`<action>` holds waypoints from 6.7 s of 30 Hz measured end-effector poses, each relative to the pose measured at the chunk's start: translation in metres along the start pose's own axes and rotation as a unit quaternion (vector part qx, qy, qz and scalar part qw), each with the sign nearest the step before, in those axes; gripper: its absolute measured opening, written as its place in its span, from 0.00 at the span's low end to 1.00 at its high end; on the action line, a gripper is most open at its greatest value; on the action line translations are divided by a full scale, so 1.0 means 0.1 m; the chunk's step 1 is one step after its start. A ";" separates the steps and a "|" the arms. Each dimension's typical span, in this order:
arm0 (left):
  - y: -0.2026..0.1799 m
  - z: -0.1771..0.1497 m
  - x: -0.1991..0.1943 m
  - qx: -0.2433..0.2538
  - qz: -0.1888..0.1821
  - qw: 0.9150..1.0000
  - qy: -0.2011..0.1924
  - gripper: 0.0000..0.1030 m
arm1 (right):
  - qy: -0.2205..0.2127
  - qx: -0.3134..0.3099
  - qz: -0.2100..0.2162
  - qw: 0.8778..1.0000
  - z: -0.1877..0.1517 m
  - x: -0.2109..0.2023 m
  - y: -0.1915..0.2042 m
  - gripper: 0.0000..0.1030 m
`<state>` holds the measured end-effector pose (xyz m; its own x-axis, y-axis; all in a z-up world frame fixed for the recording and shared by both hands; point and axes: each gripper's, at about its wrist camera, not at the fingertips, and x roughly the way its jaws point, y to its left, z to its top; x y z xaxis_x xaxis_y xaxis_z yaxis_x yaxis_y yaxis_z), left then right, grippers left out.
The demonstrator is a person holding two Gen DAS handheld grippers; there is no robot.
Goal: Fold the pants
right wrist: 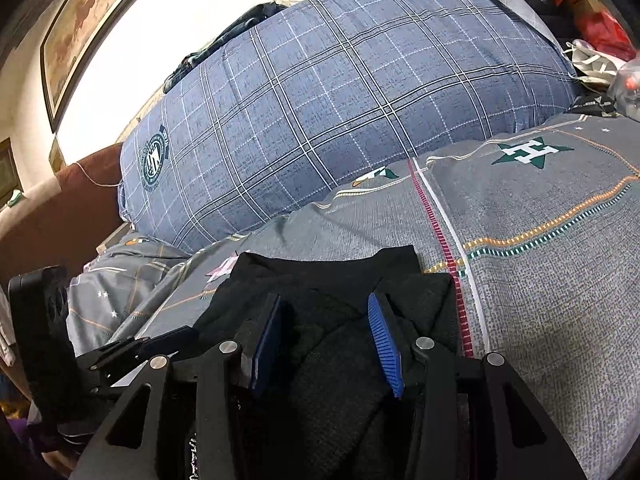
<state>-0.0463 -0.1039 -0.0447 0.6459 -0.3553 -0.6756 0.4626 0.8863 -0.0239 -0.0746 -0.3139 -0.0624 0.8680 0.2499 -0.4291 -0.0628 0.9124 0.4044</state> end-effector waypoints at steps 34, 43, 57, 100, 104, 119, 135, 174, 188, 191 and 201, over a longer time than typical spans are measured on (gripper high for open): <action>0.16 -0.30 -0.66 -0.005 0.054 0.998 -0.033 0.70 | 0.024 -0.102 -0.148 0.983 -0.26 -0.52 0.63 0.59; 0.26 -0.34 -0.44 -0.016 0.062 0.998 0.000 0.71 | 0.065 -0.111 -0.156 0.979 -0.24 -0.25 0.64 0.62; 0.34 0.13 -0.29 -0.045 0.017 0.999 0.025 0.71 | 0.032 -0.074 -0.112 0.991 0.23 -0.19 0.71 0.63; 0.64 -0.11 -0.37 -0.074 -0.137 0.984 0.089 0.71 | 0.172 0.052 -0.040 0.983 0.16 -0.54 0.03 0.69; 0.56 -0.13 -0.36 -0.066 -0.184 0.976 0.097 0.71 | 0.187 0.070 -0.039 0.979 0.09 -0.42 -0.06 0.69; 0.50 -0.12 -0.13 -0.100 -0.256 0.951 0.139 0.71 | 0.197 0.057 -0.017 0.979 -0.02 -0.22 -0.03 0.80; 0.51 -0.08 -0.12 -0.115 -0.247 0.955 0.115 0.55 | 0.176 0.022 -0.013 0.984 0.03 -0.14 0.08 0.47; 0.53 -0.19 -0.10 -0.135 -0.250 0.953 0.107 0.34 | 0.179 0.034 -0.014 0.983 -0.02 -0.13 0.05 0.56; 0.36 0.02 -0.79 -0.022 -0.215 0.976 -0.032 0.20 | 0.053 -0.104 0.023 0.993 0.16 -0.71 0.72 0.35; 0.38 0.09 -1.01 -0.010 -0.199 0.977 -0.076 0.20 | 0.023 -0.122 0.027 0.992 0.24 -0.81 0.90 0.35; 1.00 0.24 -1.05 -0.063 -0.113 0.986 -0.107 0.20 | -0.006 -0.120 0.094 0.988 0.61 -0.44 1.40 0.35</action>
<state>-0.0527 0.0151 0.0414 0.6540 -0.5907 -0.4726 0.5392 0.8022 -0.2565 -0.0914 -0.2168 0.0623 0.8355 0.4192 -0.3553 -0.3365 0.9014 0.2724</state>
